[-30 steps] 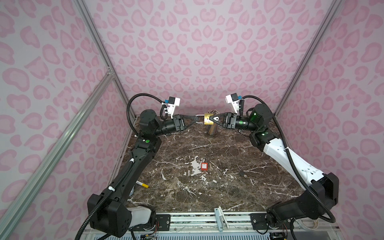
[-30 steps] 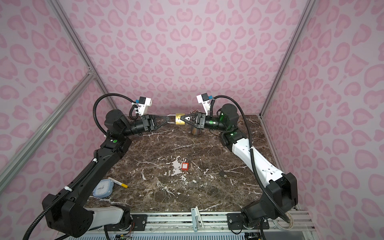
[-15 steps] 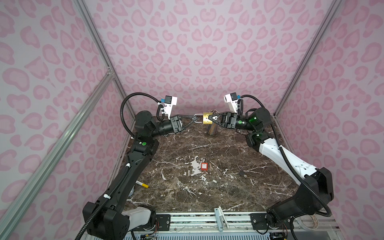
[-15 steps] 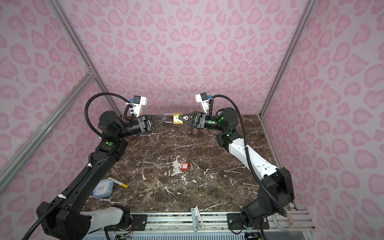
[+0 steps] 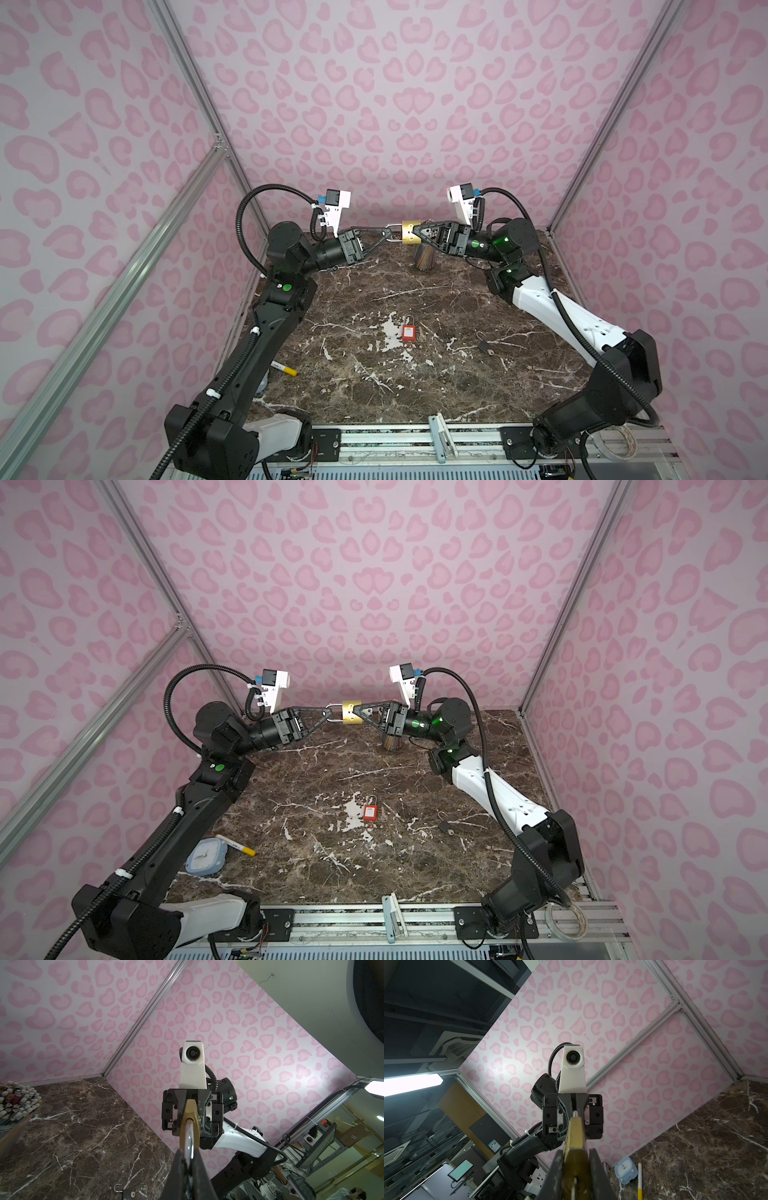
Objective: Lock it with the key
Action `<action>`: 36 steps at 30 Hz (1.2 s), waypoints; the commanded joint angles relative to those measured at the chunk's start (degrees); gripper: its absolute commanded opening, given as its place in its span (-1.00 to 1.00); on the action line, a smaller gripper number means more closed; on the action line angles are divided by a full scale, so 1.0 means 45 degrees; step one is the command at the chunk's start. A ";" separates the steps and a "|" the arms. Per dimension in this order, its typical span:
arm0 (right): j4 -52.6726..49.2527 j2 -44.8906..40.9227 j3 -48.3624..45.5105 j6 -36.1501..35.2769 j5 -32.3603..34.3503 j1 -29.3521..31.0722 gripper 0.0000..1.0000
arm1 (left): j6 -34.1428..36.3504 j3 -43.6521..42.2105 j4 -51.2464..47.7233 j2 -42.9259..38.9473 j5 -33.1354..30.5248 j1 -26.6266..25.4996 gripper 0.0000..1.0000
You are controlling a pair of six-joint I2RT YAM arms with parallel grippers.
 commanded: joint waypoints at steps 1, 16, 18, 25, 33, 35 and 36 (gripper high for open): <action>0.1856 0.0291 0.0055 0.1236 -0.0078 0.0210 -1.00 | 0.0208 -0.0087 0.0217 0.0028 0.0412 -0.0086 -0.92; 0.0193 0.0079 0.0130 -0.0228 0.0429 0.0681 -1.00 | 0.0867 -0.0065 -0.0066 0.0023 0.0211 -0.0139 -0.92; -0.0332 -0.0102 0.0105 -0.0649 0.0548 0.0680 -1.00 | 0.0865 0.0043 -0.0046 -0.0006 0.0244 -0.0132 -0.92; -0.0656 -0.0621 -0.0365 -0.1061 0.0959 0.0565 -1.00 | 0.0727 0.0406 0.0091 0.0092 0.0463 -0.0143 -0.92; -0.0313 -0.0699 -0.0927 -0.0988 0.2093 0.0958 -1.00 | 0.0836 0.0189 0.0161 0.0347 0.0404 -0.0425 -0.91; -0.1210 -0.0298 -0.0584 -0.1786 0.2504 0.2142 -1.00 | 0.1056 0.0180 0.0105 0.0734 0.0328 -0.0876 -0.93; -0.1027 -0.0081 -0.0677 -0.1597 0.2520 0.2425 -1.00 | 0.0788 0.0085 0.0504 0.0868 0.0433 -0.0895 -0.94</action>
